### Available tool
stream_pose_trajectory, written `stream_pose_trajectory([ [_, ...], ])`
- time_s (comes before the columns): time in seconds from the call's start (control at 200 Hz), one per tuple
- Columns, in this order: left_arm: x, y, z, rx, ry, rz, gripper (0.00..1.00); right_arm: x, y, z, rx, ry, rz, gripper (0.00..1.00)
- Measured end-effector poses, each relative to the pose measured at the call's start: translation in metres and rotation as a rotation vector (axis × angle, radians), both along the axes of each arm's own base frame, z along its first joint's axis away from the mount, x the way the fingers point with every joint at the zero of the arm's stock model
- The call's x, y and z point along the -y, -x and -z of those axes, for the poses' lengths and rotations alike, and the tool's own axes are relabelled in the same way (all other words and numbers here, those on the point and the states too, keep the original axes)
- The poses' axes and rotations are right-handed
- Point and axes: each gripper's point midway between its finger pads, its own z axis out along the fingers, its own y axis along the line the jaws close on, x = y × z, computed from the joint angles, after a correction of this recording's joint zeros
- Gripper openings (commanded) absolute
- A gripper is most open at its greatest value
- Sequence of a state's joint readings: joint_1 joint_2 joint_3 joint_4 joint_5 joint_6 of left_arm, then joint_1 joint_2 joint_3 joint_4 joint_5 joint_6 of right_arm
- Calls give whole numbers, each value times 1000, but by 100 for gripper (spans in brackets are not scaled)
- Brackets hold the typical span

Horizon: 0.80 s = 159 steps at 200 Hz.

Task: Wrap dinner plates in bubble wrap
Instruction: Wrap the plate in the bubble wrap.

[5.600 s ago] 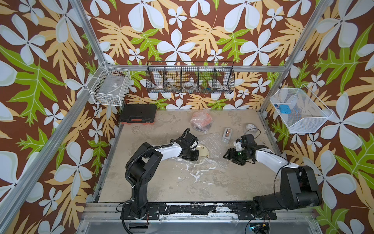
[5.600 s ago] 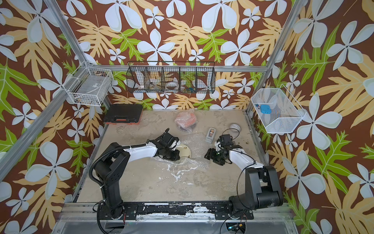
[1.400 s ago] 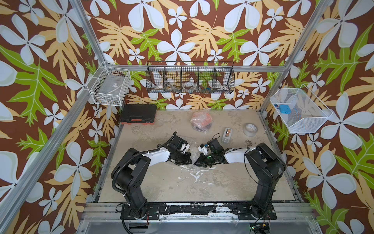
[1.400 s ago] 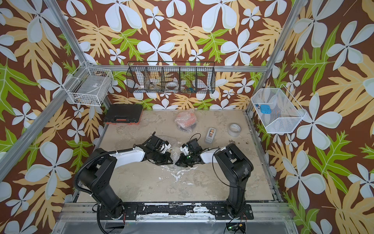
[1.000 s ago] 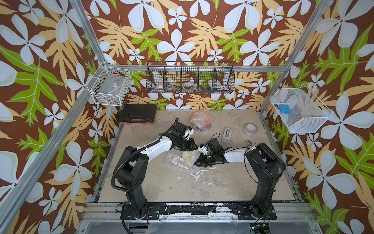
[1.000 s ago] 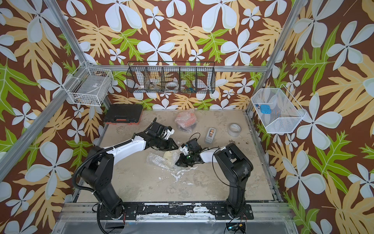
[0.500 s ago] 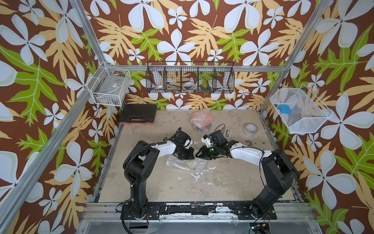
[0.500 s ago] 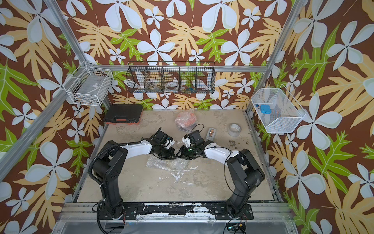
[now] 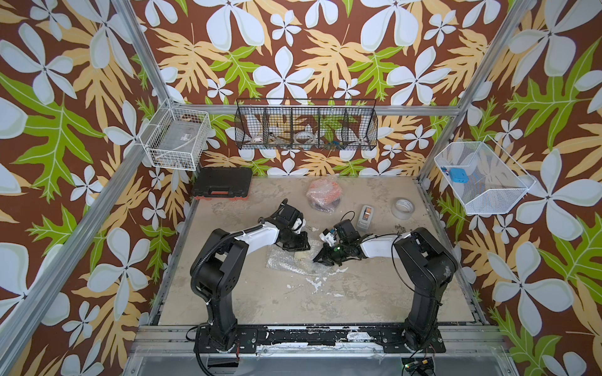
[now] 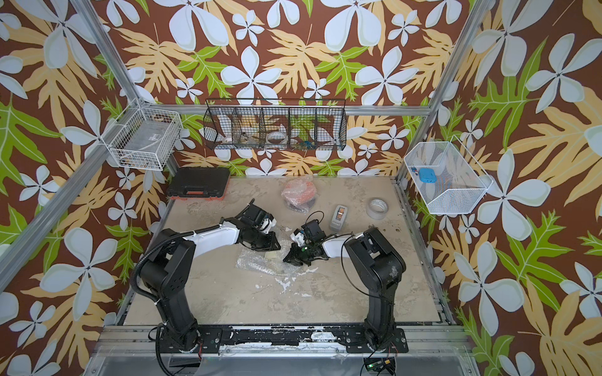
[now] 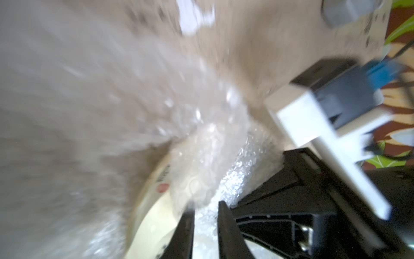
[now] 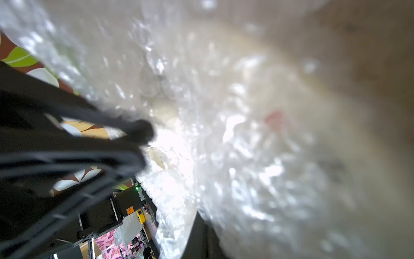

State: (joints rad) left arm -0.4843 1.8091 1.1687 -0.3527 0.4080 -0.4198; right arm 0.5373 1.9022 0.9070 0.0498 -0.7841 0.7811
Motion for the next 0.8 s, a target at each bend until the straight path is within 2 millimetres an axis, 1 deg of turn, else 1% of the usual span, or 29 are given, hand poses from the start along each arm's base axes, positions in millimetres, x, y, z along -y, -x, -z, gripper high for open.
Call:
stream_pose_trajectory([
  [0.045, -13, -17, -16, 50, 2, -39, 43, 2, 1, 0, 3, -4, 1, 0],
  [0.085, -28, -31, -28, 91, 4, -67, 49, 3, 1, 1, 6, -7, 1, 0],
  [0.13, -49, -46, -35, 117, -6, -121, 53, 3, 1, 1, 12, -10, -1, 0],
  [0.175, -72, -58, -37, 134, -23, -167, 56, 3, 1, 1, 16, -15, -3, 0],
  [0.255, -111, -74, -32, 132, -50, -247, 58, 3, 2, 1, 21, -19, -6, 0],
  [0.31, -132, -82, -26, 119, -60, -289, 59, 3, 2, 1, 26, -23, -9, 0],
  [0.38, -150, -86, -15, 87, -46, -313, 60, 3, 2, 1, 29, -26, -14, 0],
  [0.415, -155, -86, -8, 65, -29, -322, 60, 3, 1, 0, 30, -26, -14, 0],
  [0.47, -160, -86, 0, 35, 11, -328, 59, 3, 1, 0, 30, -25, -16, 0],
  [0.5, -160, -86, 6, 14, 35, -325, 56, 3, 1, 1, 27, -24, -16, 0],
  [0.555, -154, -84, 15, -20, 88, -309, 48, 2, 1, 1, 25, -26, -18, 0],
  [0.606, -146, -81, 19, -44, 139, -288, 42, 2, 2, 1, 23, -28, -20, 0],
  [0.651, -139, -80, 19, -54, 190, -274, 36, 2, 2, 1, 25, -31, -19, 0],
  [0.741, -127, -81, 9, -50, 291, -249, 15, 2, 4, 0, 31, -36, -19, 0],
  [0.796, -121, -85, 0, -37, 343, -235, 4, 1, 6, 0, 25, -39, -13, 0],
])
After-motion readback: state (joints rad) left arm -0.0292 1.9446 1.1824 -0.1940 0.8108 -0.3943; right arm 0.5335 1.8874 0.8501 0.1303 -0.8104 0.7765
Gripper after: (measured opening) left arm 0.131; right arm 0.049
